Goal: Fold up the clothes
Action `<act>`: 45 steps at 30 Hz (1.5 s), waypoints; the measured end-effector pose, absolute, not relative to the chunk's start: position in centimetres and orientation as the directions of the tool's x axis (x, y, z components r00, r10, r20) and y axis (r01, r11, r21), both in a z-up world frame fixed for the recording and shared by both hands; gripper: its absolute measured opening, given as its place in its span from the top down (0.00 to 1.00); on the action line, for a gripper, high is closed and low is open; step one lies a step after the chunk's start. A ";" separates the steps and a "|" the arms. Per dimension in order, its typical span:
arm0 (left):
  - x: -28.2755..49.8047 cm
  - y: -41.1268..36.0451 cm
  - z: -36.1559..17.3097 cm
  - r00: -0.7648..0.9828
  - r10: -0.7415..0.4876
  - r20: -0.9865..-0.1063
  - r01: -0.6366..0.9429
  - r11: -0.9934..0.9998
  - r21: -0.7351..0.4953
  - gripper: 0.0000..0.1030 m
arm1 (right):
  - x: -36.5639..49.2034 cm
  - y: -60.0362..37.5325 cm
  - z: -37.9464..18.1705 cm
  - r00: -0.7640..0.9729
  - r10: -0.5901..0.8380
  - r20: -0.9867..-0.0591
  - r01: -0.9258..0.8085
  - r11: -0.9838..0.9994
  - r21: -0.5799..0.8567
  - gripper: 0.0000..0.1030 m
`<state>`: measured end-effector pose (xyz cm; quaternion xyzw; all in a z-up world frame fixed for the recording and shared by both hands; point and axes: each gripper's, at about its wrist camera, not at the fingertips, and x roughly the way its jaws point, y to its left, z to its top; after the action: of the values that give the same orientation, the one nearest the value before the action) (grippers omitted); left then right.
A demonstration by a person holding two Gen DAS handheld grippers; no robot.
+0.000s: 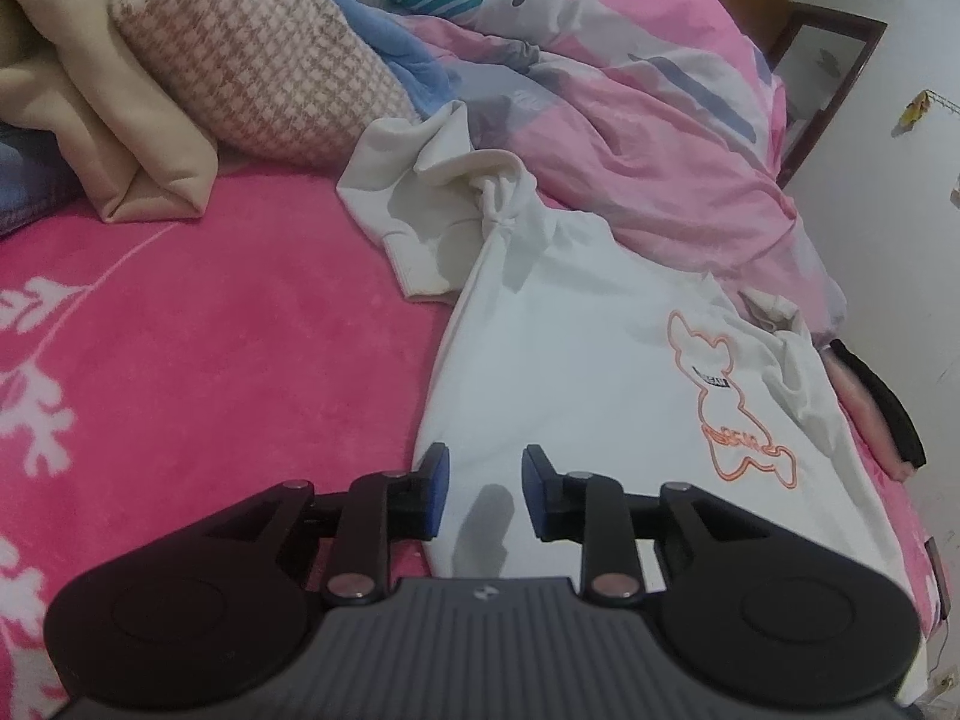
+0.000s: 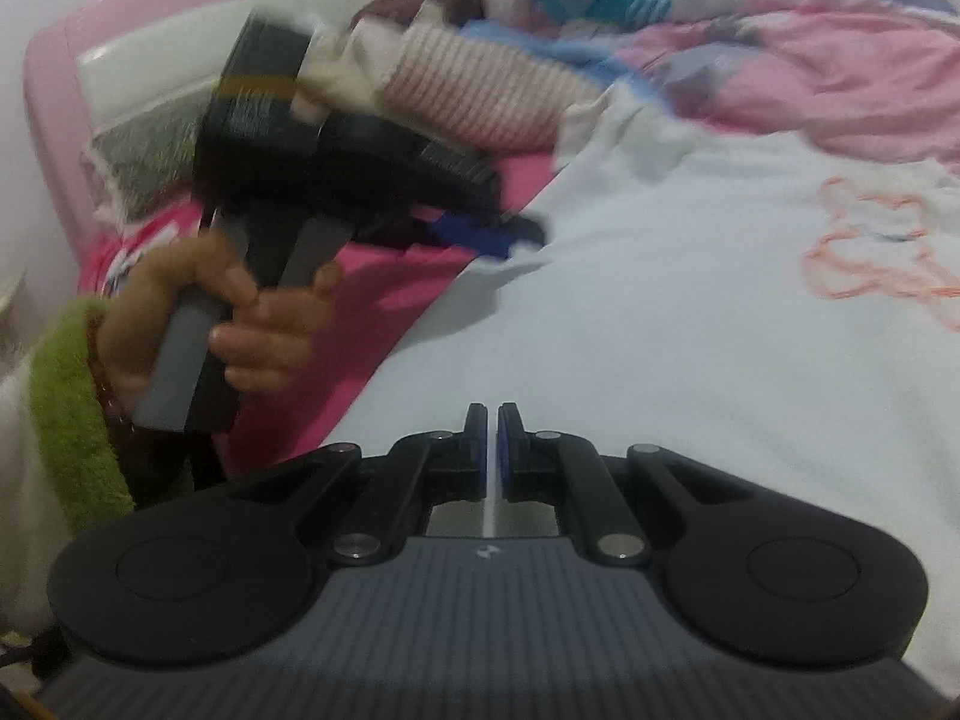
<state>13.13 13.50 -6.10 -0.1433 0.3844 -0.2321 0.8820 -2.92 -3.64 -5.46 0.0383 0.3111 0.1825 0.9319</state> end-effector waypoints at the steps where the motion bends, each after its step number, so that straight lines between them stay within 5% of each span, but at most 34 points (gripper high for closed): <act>1: 13.2 13.5 -6.1 0.597 -0.520 -0.611 0.299 0.851 -0.432 0.73 | -3.2 -2.4 -5.6 0.732 0.389 -0.559 -0.353 0.919 0.177 0.97; 6: 13.3 13.6 -6.1 0.596 -0.523 -0.609 0.298 0.849 -0.437 0.73 | -4.4 1.5 -5.5 0.668 0.512 -0.540 -0.499 0.847 0.185 0.97; 9: 12.5 13.7 -5.2 0.642 -0.516 -0.567 0.325 0.853 -0.408 0.61 | -5.4 0.3 -4.7 0.708 0.483 -0.516 -0.459 0.869 0.184 0.97; 15: 9.2 13.0 -2.6 0.720 -0.562 -0.407 0.443 0.824 -0.352 0.54 | -7.8 -5.2 -3.0 0.800 0.312 -0.512 -0.249 0.950 0.190 0.96; 26: 6.6 5.4 -6.1 0.500 -0.644 -0.580 0.585 0.744 -0.322 0.54 | -11.6 -15.6 -2.2 0.859 -0.069 -0.508 0.122 0.990 0.073 0.96; 36: 5.3 4.2 -7.3 0.544 -0.616 -0.569 0.624 0.751 -0.216 0.44 | -6.7 -28.3 -2.3 0.804 -0.283 -0.522 0.284 0.955 -0.081 0.96; 43: 5.4 4.3 -7.4 0.528 -0.643 -0.554 0.641 0.730 -0.236 0.40 | -5.1 -38.1 -4.2 0.787 -0.188 -0.587 0.368 0.908 0.202 0.92; 45: 5.5 4.4 -7.5 0.527 -0.647 -0.551 0.641 0.728 -0.242 0.39 | -4.9 -41.2 -4.8 0.783 -0.152 -0.603 0.399 0.867 0.300 0.82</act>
<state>5.53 4.40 -7.47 -0.0047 0.3174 -0.3687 0.8737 -4.93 -41.19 -4.83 0.2104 0.2934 -0.1494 0.9205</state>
